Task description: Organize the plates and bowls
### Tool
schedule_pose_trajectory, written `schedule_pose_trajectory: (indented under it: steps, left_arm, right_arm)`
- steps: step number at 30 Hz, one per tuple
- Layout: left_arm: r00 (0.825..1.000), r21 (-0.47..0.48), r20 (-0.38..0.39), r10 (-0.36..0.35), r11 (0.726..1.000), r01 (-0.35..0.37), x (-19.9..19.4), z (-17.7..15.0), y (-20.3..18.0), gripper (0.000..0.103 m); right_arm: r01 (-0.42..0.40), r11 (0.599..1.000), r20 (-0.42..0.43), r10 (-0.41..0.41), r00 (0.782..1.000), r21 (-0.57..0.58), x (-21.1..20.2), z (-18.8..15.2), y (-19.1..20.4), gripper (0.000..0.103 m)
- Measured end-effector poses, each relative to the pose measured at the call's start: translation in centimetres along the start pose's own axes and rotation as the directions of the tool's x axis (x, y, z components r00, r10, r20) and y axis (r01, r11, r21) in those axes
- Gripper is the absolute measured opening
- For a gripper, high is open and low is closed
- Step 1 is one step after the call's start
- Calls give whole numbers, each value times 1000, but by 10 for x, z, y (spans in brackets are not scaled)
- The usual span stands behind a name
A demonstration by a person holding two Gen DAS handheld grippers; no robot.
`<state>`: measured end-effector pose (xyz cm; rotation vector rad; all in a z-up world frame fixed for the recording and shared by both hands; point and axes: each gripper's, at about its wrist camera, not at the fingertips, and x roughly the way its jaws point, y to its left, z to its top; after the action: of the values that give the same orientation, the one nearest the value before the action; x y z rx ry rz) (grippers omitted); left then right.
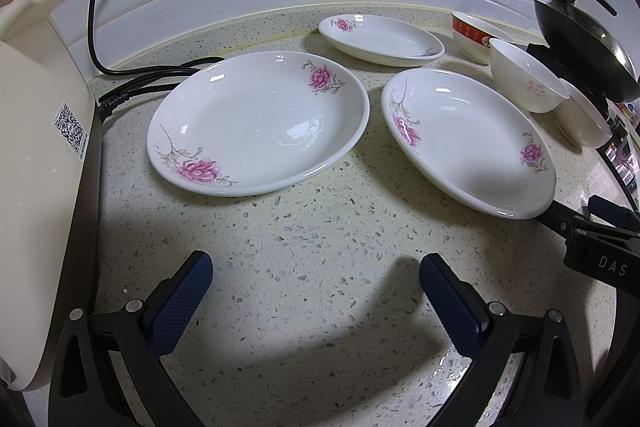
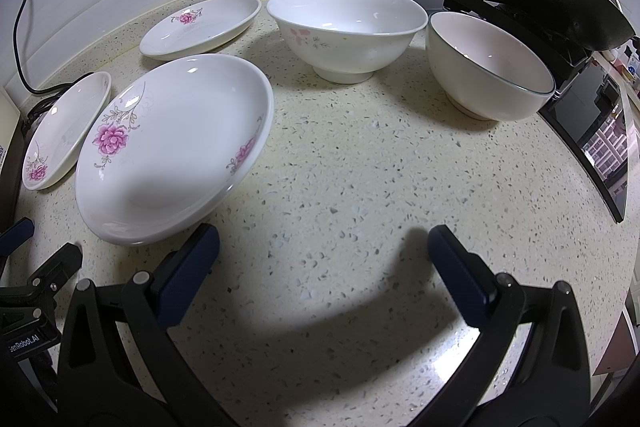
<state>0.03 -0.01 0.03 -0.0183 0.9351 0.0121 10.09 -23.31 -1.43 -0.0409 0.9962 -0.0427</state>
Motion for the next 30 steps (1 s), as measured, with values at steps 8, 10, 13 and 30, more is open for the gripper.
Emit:
schedule_pose_trajectory:
  steps: [8, 10, 13, 30]
  left_arm:
    - [1000, 0, 0, 0, 1000, 0, 0, 0, 0, 103]
    - [1000, 0, 0, 0, 1000, 0, 0, 0, 0, 103]
    - [1000, 0, 0, 0, 1000, 0, 0, 0, 0, 103]
    - [998, -27, -61, 14, 1000, -16, 4, 4, -2, 103]
  right_arm:
    - [0, 1000, 0, 0, 1000, 0, 0, 0, 0, 103]
    - [0, 1000, 0, 0, 1000, 0, 0, 0, 0, 103]
    - [1, 1000, 0, -1, 1000, 6, 0, -1, 0, 103]
    - [-65, 995, -83, 59, 995, -76, 2, 2, -5, 103]
